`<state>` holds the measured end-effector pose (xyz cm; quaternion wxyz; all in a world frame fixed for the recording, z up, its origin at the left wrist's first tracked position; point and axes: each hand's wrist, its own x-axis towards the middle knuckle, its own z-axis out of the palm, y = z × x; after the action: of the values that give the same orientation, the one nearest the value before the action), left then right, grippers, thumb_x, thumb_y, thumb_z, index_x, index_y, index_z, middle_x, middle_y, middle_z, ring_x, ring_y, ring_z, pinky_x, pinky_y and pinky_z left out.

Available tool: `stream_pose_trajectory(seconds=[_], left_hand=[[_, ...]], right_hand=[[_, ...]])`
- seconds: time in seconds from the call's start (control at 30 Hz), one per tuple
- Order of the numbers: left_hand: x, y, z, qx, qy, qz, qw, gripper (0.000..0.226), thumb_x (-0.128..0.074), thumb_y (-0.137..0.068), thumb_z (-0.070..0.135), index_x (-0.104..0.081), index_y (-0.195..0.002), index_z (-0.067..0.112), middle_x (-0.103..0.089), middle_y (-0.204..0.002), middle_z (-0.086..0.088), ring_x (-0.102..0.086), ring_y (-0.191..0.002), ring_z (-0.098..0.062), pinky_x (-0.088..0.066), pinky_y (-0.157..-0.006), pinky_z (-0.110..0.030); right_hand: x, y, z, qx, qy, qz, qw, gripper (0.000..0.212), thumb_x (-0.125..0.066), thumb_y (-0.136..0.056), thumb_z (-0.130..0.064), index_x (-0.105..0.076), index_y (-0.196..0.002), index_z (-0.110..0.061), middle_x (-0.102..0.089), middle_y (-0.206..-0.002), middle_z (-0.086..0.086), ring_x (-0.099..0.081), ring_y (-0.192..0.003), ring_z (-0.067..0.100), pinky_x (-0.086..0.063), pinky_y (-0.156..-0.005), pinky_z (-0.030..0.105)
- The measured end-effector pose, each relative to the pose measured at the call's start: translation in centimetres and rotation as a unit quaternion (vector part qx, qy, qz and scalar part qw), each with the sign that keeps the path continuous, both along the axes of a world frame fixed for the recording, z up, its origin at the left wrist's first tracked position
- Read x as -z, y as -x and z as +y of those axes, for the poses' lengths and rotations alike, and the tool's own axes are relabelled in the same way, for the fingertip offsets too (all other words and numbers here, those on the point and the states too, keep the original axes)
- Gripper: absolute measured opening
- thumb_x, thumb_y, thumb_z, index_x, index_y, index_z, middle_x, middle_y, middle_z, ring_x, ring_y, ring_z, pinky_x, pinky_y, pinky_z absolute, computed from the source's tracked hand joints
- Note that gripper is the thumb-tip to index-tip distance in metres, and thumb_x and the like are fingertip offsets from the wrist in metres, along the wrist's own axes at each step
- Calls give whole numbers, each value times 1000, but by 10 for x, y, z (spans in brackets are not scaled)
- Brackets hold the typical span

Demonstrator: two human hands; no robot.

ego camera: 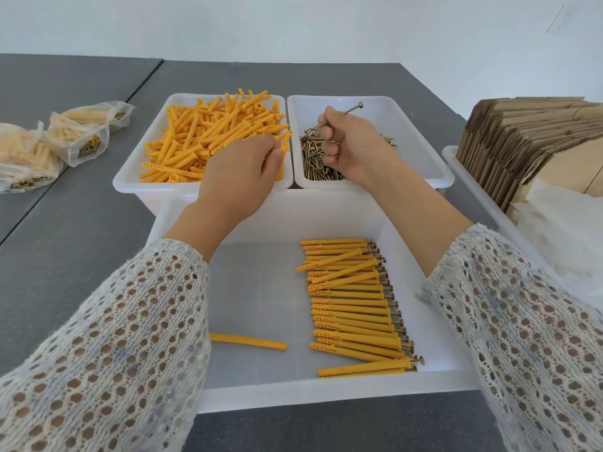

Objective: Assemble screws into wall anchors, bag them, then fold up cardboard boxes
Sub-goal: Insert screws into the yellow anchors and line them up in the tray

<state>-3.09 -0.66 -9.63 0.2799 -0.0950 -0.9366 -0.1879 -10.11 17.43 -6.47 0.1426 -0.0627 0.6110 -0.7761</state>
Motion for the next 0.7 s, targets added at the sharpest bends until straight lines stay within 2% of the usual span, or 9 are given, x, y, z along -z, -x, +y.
stream_pose_trajectory(seconds=[0.13, 0.27, 0.7], left_hand=[[1, 1, -1, -4, -1, -7, 1000, 27, -41, -103, 28, -62, -90, 18, -59, -76, 3, -52, -69, -20, -25, -50, -29], [2, 2, -1, -5, 0, -6, 1000, 27, -41, -102, 28, -62, -88, 18, -58, -73, 3, -51, -67, -20, -24, -49, -28], [3, 3, -2, -11, 6, -10, 1000, 26, -41, -102, 30, -58, -86, 19, -53, -69, 4, -48, -64, -20, -22, -49, -28]], right_hand=[[0, -5, -3, -65, -55, 32, 996, 19, -51, -101, -20, -59, -86, -14, -60, -66, -2, -44, -50, 12, -37, -51, 23], [-1, -8, -5, -96, -108, 61, 988, 17, -54, -99, -19, -62, -86, -13, -64, -68, 1, -45, -53, 15, -40, -49, 21], [-1, -9, -5, -114, -135, 74, 981, 16, -52, -100, -20, -63, -91, -12, -65, -70, 1, -47, -53, 14, -40, -50, 23]])
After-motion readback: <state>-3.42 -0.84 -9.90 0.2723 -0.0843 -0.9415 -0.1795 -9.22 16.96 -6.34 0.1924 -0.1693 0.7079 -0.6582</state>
